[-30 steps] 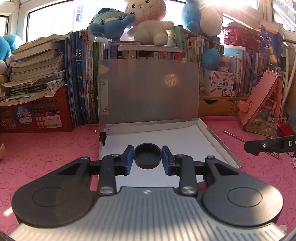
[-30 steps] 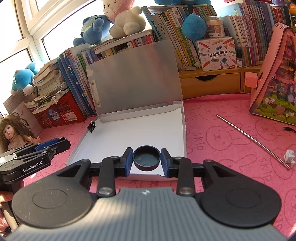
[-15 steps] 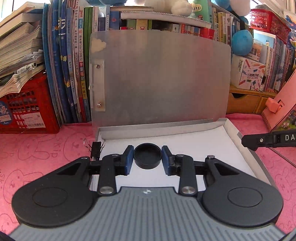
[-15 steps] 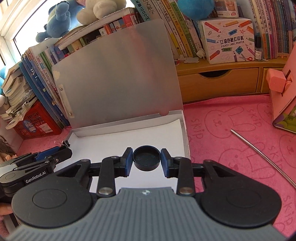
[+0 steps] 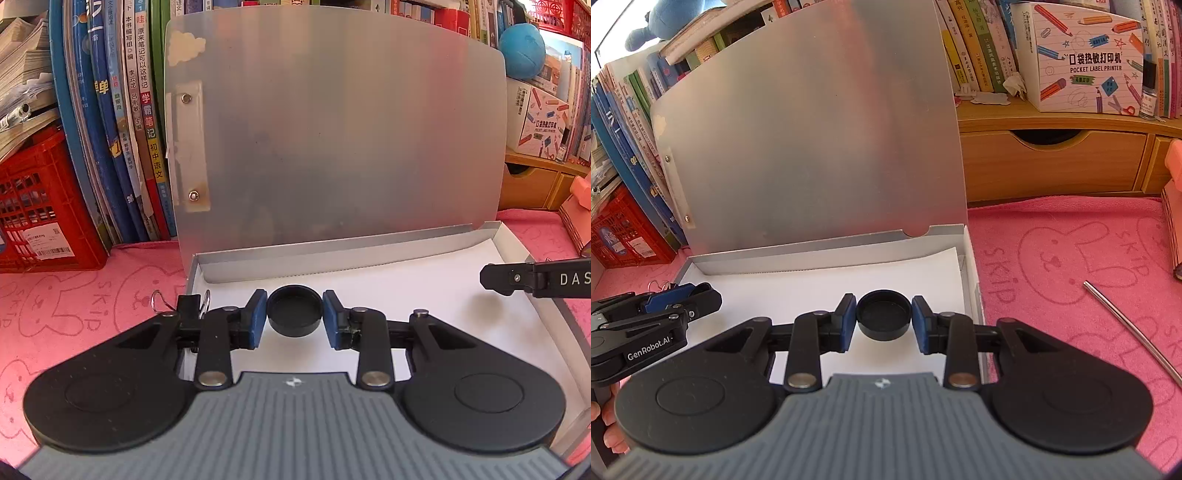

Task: Organize objects
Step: 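Lower the lids into the silver box and open both tools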

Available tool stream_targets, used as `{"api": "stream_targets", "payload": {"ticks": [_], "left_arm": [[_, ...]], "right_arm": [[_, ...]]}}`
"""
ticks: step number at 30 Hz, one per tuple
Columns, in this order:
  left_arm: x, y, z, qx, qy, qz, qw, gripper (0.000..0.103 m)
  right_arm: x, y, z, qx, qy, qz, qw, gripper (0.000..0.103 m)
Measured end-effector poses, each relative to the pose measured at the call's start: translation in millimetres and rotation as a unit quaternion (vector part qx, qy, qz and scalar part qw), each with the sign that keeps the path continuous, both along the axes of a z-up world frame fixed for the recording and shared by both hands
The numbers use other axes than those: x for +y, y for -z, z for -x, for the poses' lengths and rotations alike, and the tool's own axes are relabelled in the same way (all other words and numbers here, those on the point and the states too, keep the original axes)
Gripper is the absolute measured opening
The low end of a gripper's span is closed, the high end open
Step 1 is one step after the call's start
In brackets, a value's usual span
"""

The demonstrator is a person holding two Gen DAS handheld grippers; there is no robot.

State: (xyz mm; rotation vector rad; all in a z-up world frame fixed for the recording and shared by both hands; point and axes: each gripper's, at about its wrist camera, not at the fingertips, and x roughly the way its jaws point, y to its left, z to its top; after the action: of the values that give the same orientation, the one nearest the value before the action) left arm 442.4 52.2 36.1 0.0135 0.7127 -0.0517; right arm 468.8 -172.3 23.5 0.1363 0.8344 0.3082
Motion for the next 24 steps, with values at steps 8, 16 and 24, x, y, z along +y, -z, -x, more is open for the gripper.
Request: {"api": "stream_targets", "payload": {"ticks": [8,16,24], "left_arm": [[-2,15,-3,0.027,0.000,-0.012,0.9996,0.038],[-3,-14,21,-0.003,0.003,-0.005,1.0000,0.064],[-8,-56,86,-0.042,0.010,0.011,0.9990,0.086]], "right_arm": [[7,7,-3,0.003,0.000,0.017,1.000,0.045],[2,-7,12,-0.001,0.016,0.016,1.000,0.061],[-13,-53,74,-0.043,0.034,-0.003,0.998,0.080]]}}
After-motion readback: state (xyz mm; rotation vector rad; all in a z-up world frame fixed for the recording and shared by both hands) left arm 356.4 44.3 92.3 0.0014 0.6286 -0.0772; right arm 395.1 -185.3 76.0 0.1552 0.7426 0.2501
